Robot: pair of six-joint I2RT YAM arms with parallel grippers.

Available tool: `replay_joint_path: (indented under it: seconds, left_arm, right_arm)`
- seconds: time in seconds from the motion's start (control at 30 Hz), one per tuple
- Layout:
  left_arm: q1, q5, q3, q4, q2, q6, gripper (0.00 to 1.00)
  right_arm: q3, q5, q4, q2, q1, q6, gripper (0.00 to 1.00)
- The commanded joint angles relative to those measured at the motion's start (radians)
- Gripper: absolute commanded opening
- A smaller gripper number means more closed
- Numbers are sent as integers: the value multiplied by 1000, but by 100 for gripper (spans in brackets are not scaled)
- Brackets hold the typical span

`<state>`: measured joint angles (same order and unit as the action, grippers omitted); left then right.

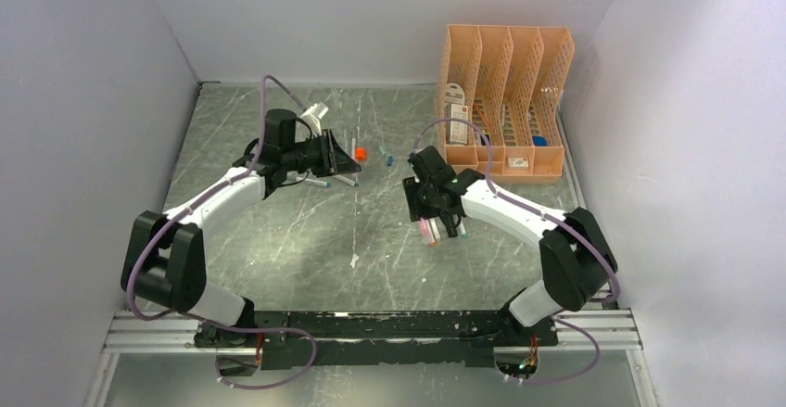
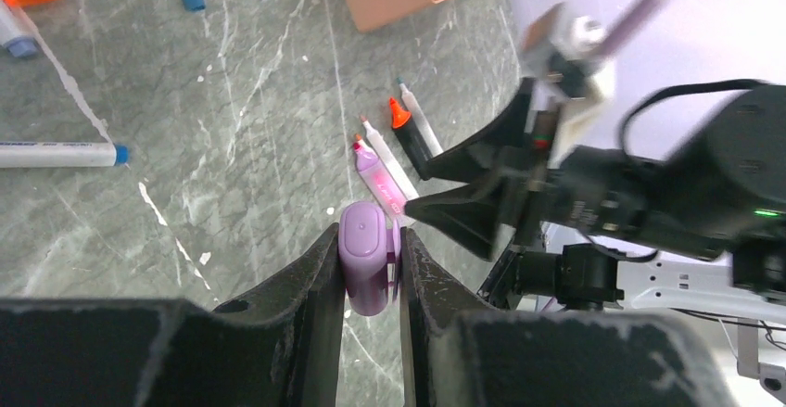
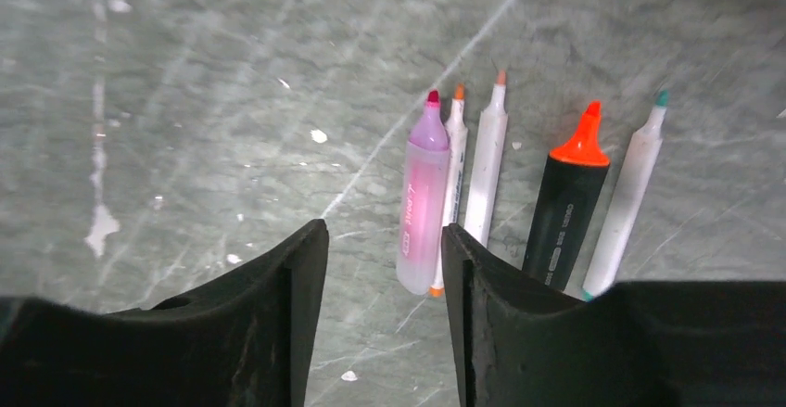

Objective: Open the pen caps

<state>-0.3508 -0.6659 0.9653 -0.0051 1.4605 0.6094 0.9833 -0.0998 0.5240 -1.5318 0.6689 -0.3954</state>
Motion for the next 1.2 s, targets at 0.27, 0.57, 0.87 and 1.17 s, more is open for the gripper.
replay_joint_path:
  seconds: [0.27, 0.57, 0.87, 1.17]
  left_arm:
    - [-29, 20, 94, -30, 114, -28, 20]
    - [-43, 47, 222, -88, 229, -49, 20]
    - [-50, 64, 308, -106, 308, -63, 20]
    - [-51, 154, 439, -178, 424, -118, 20]
  right_arm:
    - [30, 70, -17, 160, 1, 10, 70]
    - [-34, 100, -54, 245, 0, -13, 90]
    - [-79, 100, -60, 297, -9, -37, 91]
    - [-127, 123, -61, 359, -12, -54, 92]
